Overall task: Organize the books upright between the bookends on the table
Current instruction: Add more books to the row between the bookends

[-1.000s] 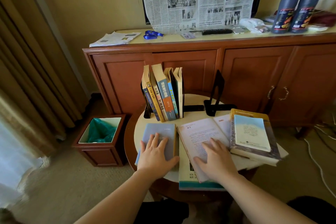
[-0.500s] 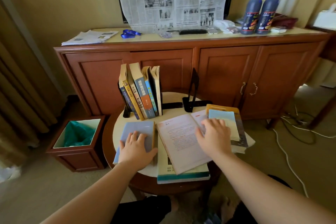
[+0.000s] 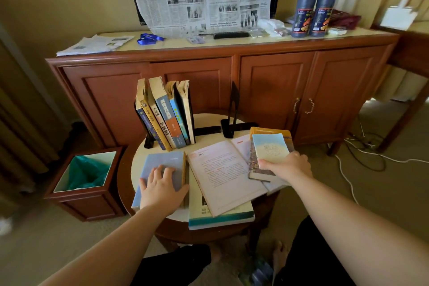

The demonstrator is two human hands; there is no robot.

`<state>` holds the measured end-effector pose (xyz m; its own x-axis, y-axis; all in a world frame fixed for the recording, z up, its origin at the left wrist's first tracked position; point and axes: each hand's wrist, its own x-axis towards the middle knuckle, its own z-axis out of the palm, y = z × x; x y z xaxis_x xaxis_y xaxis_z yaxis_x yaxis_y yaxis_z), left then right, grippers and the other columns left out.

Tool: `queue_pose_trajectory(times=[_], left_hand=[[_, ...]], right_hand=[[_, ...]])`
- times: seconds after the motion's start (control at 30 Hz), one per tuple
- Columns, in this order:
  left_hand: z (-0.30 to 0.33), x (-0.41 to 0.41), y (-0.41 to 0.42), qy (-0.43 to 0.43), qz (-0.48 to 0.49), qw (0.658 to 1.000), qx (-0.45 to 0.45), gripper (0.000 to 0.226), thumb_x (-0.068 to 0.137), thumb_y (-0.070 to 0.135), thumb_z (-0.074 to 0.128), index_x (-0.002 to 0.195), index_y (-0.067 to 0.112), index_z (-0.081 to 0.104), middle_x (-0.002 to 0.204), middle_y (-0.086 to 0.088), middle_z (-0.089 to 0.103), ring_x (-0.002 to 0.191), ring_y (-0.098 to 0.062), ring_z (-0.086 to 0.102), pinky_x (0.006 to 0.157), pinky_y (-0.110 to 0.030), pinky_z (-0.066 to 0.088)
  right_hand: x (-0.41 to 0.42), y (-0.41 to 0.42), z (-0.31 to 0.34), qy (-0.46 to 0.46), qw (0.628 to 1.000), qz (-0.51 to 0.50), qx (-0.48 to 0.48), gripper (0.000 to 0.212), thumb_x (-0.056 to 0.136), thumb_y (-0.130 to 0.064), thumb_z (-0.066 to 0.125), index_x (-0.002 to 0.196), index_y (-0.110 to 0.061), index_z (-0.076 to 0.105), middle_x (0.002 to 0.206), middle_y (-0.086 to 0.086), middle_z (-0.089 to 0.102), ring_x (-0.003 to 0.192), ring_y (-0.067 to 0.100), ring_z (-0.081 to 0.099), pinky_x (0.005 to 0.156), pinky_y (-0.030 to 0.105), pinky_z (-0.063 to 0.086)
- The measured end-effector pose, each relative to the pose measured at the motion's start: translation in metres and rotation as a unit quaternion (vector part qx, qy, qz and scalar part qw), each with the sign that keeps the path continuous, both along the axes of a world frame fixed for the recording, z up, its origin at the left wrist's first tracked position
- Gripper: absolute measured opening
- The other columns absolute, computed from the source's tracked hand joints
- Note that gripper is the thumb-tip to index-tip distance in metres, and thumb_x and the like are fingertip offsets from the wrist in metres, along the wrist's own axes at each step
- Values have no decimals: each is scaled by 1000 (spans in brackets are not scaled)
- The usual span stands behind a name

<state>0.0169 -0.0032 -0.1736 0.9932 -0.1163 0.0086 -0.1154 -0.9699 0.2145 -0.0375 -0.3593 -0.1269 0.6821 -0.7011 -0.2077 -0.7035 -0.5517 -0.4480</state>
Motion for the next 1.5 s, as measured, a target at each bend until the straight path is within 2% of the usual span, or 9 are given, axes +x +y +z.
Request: queue_pose_trajectory(times=[0.27,0.43,0.53,0.63,0.77,0.83,1.23,1.33,1.5], left_hand=[[6,0,-3,14,19,1000,-21,76,87,76,56,150,34,43,161,3,37,151,-22,30,125,-55,16],[22,-12,-34,-22,-5,995,-98,69,93,65,60,151,31,45,157,3,42,148,-22,34,126,-53,17],[36,-23,-65,6,-44,974,-222,52,97,52,67,143,33,51,153,7,48,141,-16,43,115,-39,42],[52,-23,-93,121,-36,918,-375,50,97,49,69,140,30,52,138,5,63,119,-13,62,93,-30,54],[67,-19,-107,314,33,719,-619,56,98,42,71,143,18,49,125,-11,71,106,-26,76,91,-43,63],[71,-18,-104,300,61,684,-663,45,99,24,73,138,17,52,121,-13,72,101,-29,78,86,-47,65],[51,-2,-63,125,17,973,-195,58,98,22,70,150,23,44,133,2,58,110,-16,65,75,-23,59],[49,-6,-76,70,-33,986,-145,64,99,28,70,157,25,43,162,2,39,143,-21,45,110,-36,51],[48,-8,-113,140,-102,974,-143,71,96,51,69,158,31,40,160,3,41,141,-22,45,114,-41,47]], right_hand=[[-11,-16,5,-66,993,-72,68,95,52,-65,95,116,-14,47,115,7,59,108,34,62,81,46,58],[-19,-1,19,-85,987,-73,-118,53,93,-46,71,124,-8,51,127,15,59,119,37,53,92,48,44],[-14,14,31,-160,985,-54,12,31,104,-31,60,122,-9,46,117,13,60,96,31,61,64,33,47],[-9,37,42,-248,946,-35,206,25,102,-24,62,119,-15,47,114,6,63,87,20,65,56,31,55],[-7,74,41,-248,902,49,349,25,98,-25,71,116,-17,55,113,6,69,93,23,74,68,35,66],[-9,84,38,-223,896,102,370,25,97,-30,73,115,-19,59,111,4,73,88,21,77,72,36,66],[-16,21,-5,-171,976,135,-28,33,89,-50,75,109,-29,61,110,-8,59,109,20,55,81,35,48],[-16,9,-13,-117,985,88,-93,61,81,-65,74,126,-29,53,124,2,53,120,29,48,95,45,45],[-13,6,-12,-70,989,88,-96,82,80,-78,64,142,-29,44,142,7,46,134,32,40,108,52,41]])
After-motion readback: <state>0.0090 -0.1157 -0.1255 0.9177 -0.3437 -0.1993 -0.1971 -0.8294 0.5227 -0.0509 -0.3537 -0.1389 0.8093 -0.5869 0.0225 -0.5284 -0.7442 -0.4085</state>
